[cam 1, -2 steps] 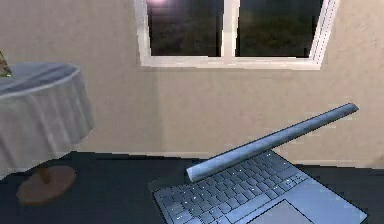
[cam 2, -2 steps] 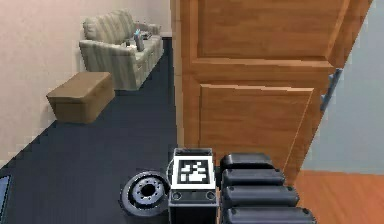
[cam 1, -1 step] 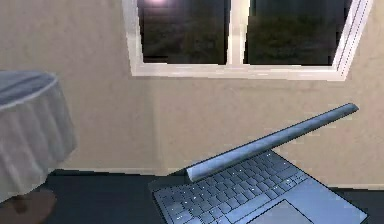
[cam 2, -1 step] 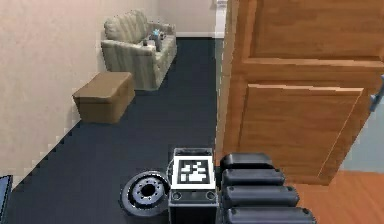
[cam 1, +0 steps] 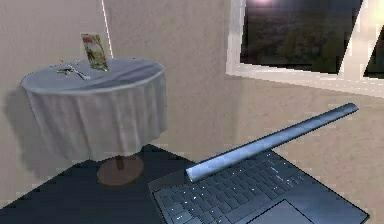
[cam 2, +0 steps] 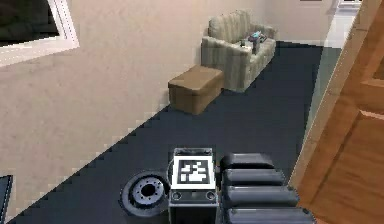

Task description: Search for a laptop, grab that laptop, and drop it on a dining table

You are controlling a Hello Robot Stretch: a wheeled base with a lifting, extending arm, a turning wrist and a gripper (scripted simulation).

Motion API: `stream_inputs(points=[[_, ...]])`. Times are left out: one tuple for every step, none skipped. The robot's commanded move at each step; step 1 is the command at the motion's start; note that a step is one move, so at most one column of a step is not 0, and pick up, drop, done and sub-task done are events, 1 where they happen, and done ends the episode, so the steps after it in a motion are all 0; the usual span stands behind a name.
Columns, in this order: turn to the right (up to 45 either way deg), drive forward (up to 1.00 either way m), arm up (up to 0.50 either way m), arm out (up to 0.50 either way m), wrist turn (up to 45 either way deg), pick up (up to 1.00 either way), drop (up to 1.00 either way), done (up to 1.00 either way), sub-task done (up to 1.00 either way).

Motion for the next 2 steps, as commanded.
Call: stream_inputs(points=[[-3.0,0.0,0.0,0.0,0.0,0.0,0.0,0.0,0.0],[42.0,0.0,0.0,0.0,0.0,0.0,0.0,0.0,0.0]])
